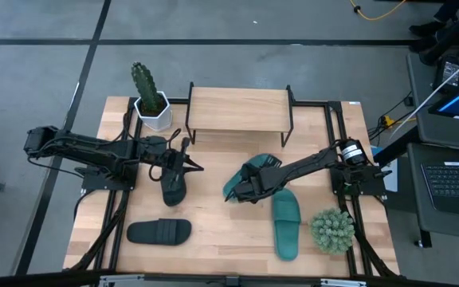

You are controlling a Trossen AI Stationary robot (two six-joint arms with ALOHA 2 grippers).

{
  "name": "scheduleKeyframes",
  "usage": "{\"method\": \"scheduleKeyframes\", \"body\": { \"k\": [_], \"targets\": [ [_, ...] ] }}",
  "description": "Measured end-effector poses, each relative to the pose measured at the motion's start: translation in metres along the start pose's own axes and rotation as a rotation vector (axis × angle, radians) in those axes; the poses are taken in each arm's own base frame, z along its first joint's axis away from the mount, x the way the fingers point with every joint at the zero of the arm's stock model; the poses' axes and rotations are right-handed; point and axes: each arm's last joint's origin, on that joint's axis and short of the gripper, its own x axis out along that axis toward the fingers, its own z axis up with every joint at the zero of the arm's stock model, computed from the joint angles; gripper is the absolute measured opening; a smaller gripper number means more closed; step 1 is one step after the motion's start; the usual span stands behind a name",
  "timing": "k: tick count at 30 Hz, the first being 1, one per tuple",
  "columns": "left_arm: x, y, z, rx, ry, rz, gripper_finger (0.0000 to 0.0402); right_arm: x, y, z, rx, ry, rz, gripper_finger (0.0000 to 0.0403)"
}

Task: Pick and place slides into the shelf
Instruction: Put the green slipper on the shelf

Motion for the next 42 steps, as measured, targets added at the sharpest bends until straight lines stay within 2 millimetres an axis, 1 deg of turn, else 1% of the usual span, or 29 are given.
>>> {"method": "scheduleKeyframes", "body": {
  "k": [3,7,15,16,26,30,34,38,42],
  "targets": [
    [0.0,0.0,0.0,0.0,0.0,0.0,0.0,0.0,0.0,0.0,0.0,0.0,0.001,0.0188],
    [0.0,0.0,0.0,-0.001,0.0,0.0,0.0,0.0,0.0,0.0,-0.009,0.0,0.001,0.0143],
    [0.0,0.0,0.0,-0.002,0.0,0.0,0.0,0.0,0.0,0.0,-0.056,-0.001,-0.003,0.0026],
    [0.0,0.0,0.0,-0.002,0.0,0.0,0.0,0.0,0.0,0.0,-0.055,-0.002,-0.003,0.0016],
    [0.0,0.0,0.0,-0.002,0.001,0.004,0.0,-0.003,0.002,-0.001,-0.06,-0.005,0.014,0.0011],
    [-0.005,0.002,0.004,-0.032,-0.014,0.053,0.0,-0.015,0.001,-0.004,-0.059,-0.037,0.04,0.0011],
    [-0.013,0.004,0.009,-0.052,-0.053,0.077,0.0,-0.03,-0.004,-0.005,-0.052,-0.074,0.065,0.0011],
    [-0.021,0.005,0.014,-0.051,-0.096,0.092,0.0,-0.038,-0.007,-0.005,-0.066,-0.122,0.056,0.0011],
    [-0.029,0.006,0.019,-0.108,-0.139,0.103,0.0,-0.043,-0.005,-0.008,-0.111,-0.166,0.036,0.0011]
  ]
}}
